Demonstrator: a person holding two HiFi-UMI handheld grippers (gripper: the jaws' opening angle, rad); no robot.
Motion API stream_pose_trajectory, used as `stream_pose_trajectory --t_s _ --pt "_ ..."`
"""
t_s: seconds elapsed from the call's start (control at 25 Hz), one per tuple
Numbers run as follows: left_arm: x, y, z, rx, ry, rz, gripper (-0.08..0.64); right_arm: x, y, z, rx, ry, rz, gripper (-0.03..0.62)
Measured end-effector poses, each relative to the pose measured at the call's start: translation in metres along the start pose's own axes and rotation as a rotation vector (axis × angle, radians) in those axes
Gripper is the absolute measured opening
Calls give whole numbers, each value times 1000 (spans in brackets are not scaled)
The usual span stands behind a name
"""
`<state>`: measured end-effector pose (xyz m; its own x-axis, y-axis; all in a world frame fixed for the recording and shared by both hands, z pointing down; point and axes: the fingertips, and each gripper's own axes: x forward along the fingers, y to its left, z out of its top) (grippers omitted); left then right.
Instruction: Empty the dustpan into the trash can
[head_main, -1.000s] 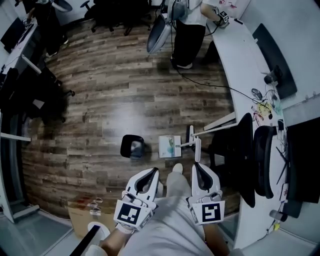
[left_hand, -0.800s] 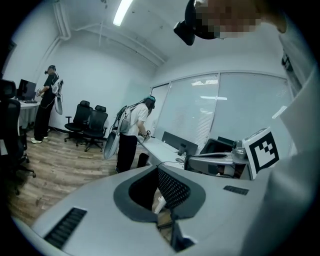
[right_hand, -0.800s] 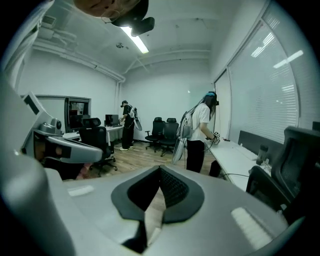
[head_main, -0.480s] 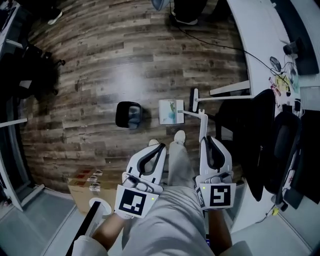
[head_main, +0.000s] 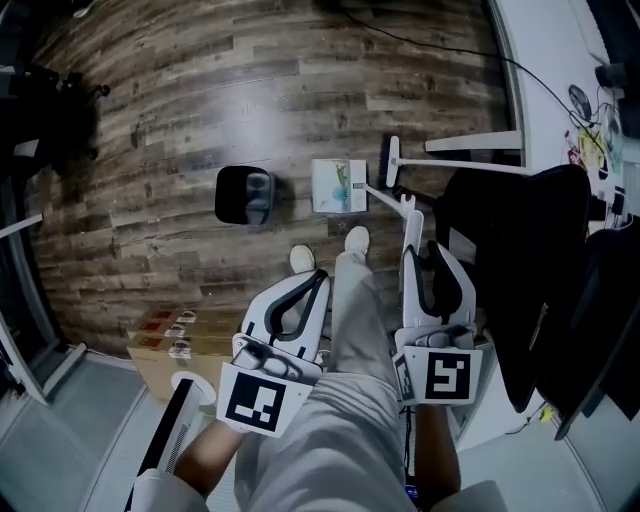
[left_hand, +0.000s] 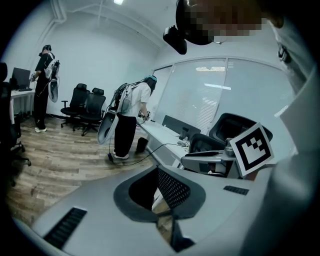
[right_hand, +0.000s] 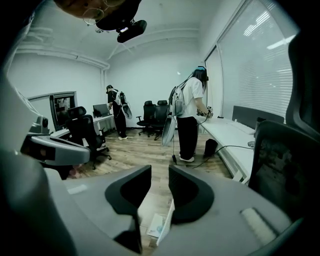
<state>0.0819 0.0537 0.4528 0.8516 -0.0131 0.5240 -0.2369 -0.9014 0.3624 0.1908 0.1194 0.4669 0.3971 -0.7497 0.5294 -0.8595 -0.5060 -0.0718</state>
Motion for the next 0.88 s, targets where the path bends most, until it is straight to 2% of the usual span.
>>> stream_pose_trajectory --t_s 0.16,0.36,0.48,0.88 --pt "15 1 -11 -10 8 2 6 15 -7 -22 -31 62 -9 120" --pt "32 6 -25 -3 36 10 6 30 -15 -51 12 123 -20 203" --pt "42 8 -34 -4 43 13 6 39 -23 -65 34 158 -35 223" --pt "62 15 -55 -11 75 31 6 73 -37 -116 73 302 -36 247"
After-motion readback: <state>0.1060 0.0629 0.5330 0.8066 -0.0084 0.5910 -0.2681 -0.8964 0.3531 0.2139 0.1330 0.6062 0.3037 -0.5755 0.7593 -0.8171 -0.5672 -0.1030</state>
